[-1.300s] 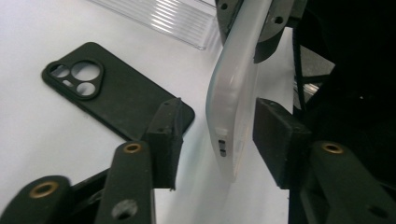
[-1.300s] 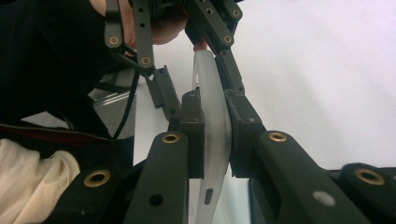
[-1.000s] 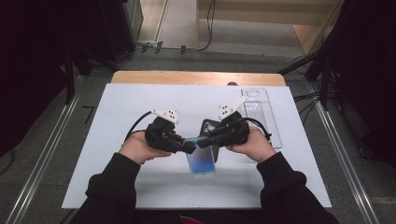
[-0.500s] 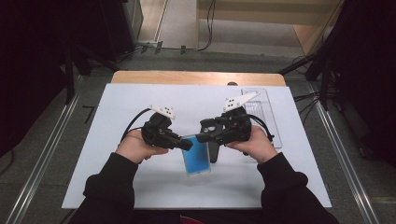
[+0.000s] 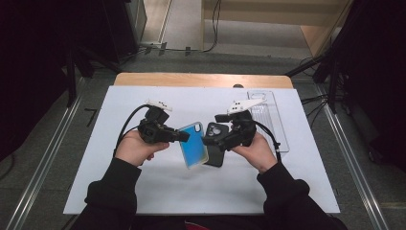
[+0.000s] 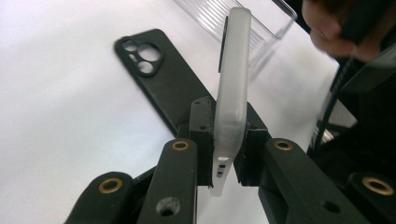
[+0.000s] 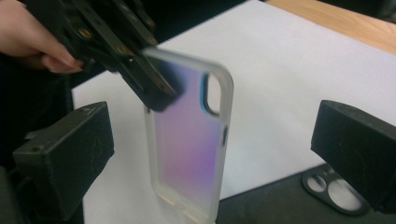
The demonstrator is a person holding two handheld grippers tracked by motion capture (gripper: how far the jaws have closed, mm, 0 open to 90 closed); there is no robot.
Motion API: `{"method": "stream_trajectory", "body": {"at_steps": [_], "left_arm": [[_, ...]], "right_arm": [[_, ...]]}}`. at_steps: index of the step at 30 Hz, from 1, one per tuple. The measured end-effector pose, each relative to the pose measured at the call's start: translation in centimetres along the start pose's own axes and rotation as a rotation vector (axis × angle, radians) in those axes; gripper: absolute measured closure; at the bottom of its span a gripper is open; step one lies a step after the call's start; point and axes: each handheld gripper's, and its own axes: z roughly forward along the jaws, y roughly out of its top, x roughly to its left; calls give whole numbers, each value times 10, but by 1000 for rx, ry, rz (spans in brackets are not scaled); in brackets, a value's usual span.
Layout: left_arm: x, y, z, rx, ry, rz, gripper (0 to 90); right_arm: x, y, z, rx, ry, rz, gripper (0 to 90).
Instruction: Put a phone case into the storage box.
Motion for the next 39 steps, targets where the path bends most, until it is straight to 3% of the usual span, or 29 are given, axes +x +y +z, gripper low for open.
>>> {"method": "stream_trajectory", "body": {"at_steps": [5,11,15,19,27,30,36,39], "left_arm": [[0,2,-5,-25,27,-51,803],[-3,4,-8,-34,86,-74,803],[-4,6,-9,-44,102,-112,802],[-5,6,-9,-45,89,-146,802],[-16,8,0,-25,92,-136,802],[-17,8,3,-15,93,-134,802],[-18,8,9,-16,44,-165,801],[-19,8,11,-18,45,-160,801]], "right_arm": [[5,-6,9,9,-11,20,0],[13,-13,21,0,-55,28,0],[18,-16,26,-11,-82,33,0],[23,-19,31,-21,-127,42,0],[28,-21,43,13,-183,50,0],[30,-22,45,16,-185,57,0],[32,-22,49,5,-198,80,0],[33,-22,52,12,-207,77,0]]}}
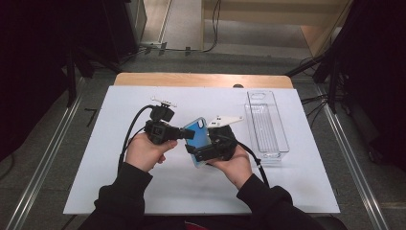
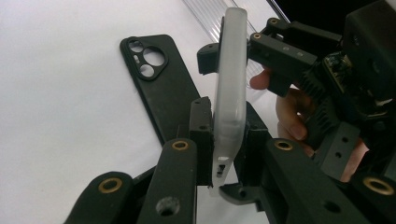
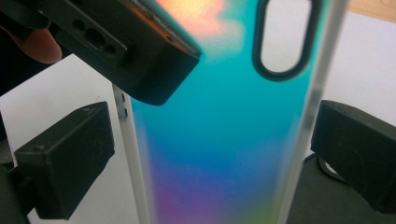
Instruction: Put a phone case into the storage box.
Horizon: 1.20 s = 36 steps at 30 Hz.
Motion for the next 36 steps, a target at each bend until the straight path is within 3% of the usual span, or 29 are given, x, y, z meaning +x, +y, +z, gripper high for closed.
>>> {"method": "stream_trajectory", "body": {"at_steps": [1,3,4,10,15,21,26,28,36], "left_arm": [[-1,0,0,-2,0,-2,801],[-2,0,1,-6,6,0,800],[-3,0,1,-5,9,1,799],[-3,0,-1,-5,-7,1,771],[-5,2,-8,-26,-16,8,635],[-2,1,-14,-55,-48,57,382],[1,-3,-16,-47,-22,121,328],[2,-5,-15,-43,-26,137,327],[13,-20,-10,-33,-24,177,287]], "right_arm": [[1,0,1,0,-4,-3,0],[2,-1,0,-6,-25,-10,123],[3,-2,0,-16,-20,-13,142],[4,-1,-1,-2,-18,-13,151],[3,0,-1,4,-26,-23,152],[-7,-1,-2,8,-38,-13,151],[-17,-1,-6,-2,-38,0,151],[-20,-1,-7,-1,-16,-9,151],[-28,1,-16,6,-6,-17,151]]}}
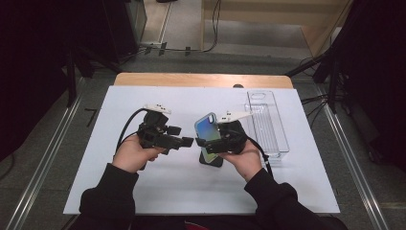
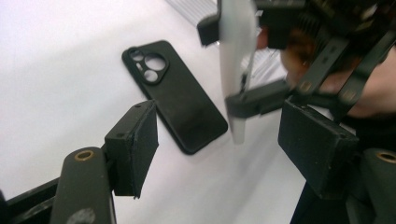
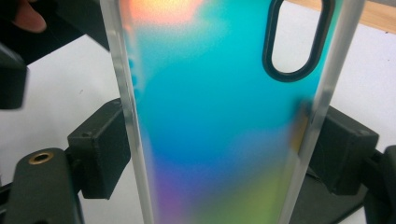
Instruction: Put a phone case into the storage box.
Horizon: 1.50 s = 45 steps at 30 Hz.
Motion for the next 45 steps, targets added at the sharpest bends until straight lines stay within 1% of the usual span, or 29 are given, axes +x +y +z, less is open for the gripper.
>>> {"method": "stream_trajectory", "body": {"at_steps": [2,5,9,11,14,16,19,20,22,25,28,33,37,41,43,45], "left_arm": [[3,-5,2,9,-11,3,287],[5,-13,5,20,3,26,287],[9,-23,11,21,-7,41,287],[11,-27,14,26,-4,49,287],[13,-35,18,31,13,45,287],[15,-40,20,36,7,50,286],[16,-48,24,44,13,57,286],[17,-51,24,47,15,63,286],[18,-58,26,50,14,62,286],[20,-68,26,67,21,82,285],[21,-75,23,70,30,91,285],[22,-84,18,50,36,77,285],[24,-89,15,34,47,55,285],[27,-92,14,31,68,43,285],[27,-93,13,23,77,37,285],[28,-94,12,13,77,27,285]], "right_arm": [[-1,1,-2,0,4,0,151],[-3,2,-3,10,25,6,151],[-5,2,-5,15,28,-5,151],[-6,3,-7,17,33,-8,151],[-7,3,-8,14,39,-13,151],[-8,4,-10,15,39,-14,151],[-10,5,-12,9,36,-17,151],[-10,5,-12,6,37,-11,151],[-12,5,-14,6,33,-11,151],[-14,6,-16,6,27,-7,150],[-17,7,-18,7,24,0,151],[-21,9,-25,-2,18,6,151],[-25,12,-32,-11,14,11,151],[-29,16,-39,-22,-6,11,151],[-33,18,-43,-27,-17,18,151],[-37,20,-47,-37,-27,31,151]]}}
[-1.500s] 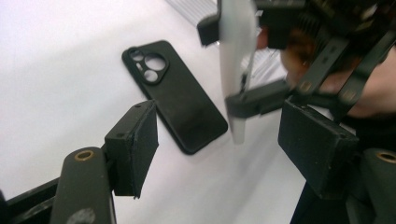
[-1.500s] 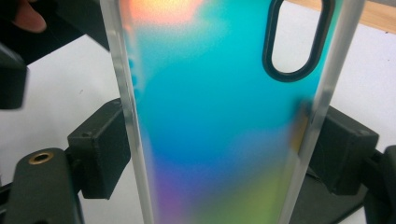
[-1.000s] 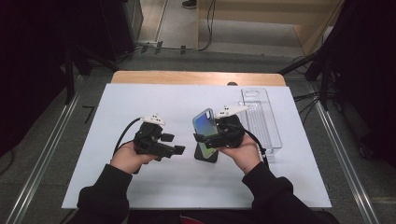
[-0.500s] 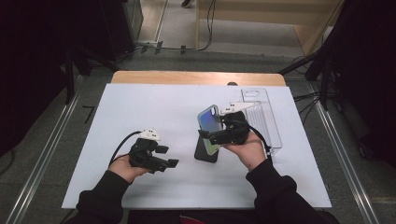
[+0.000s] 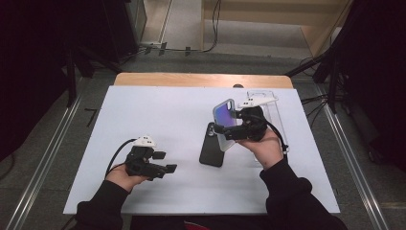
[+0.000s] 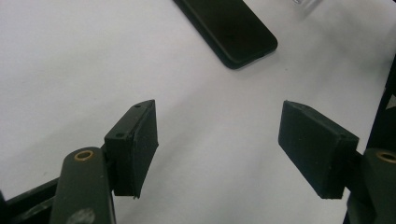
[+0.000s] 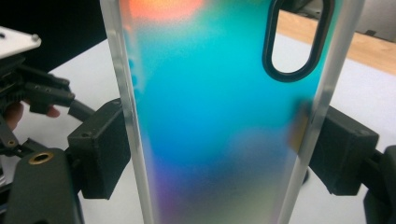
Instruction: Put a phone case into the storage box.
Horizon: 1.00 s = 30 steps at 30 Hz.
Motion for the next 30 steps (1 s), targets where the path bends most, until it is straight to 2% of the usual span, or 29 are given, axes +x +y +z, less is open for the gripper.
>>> {"method": "stream_trajectory", "body": {"at_steps": [4,9,19,23,27,30], "left_arm": [[1,-3,-3,0,18,-6,286],[2,-8,-6,-7,24,-38,285],[2,-16,-13,-24,46,-67,285],[3,-18,-15,-27,54,-76,285],[3,-20,-16,-32,60,-84,285],[2,-21,-18,-36,62,-86,286]], "right_arm": [[-10,5,-8,-24,-32,19,151],[-26,10,-20,-57,-88,64,151],[-59,14,-36,-114,-232,111,151],[-71,13,-38,-127,-268,143,151],[-81,11,-36,-132,-326,153,151],[-87,11,-34,-138,-350,170,151]]}}
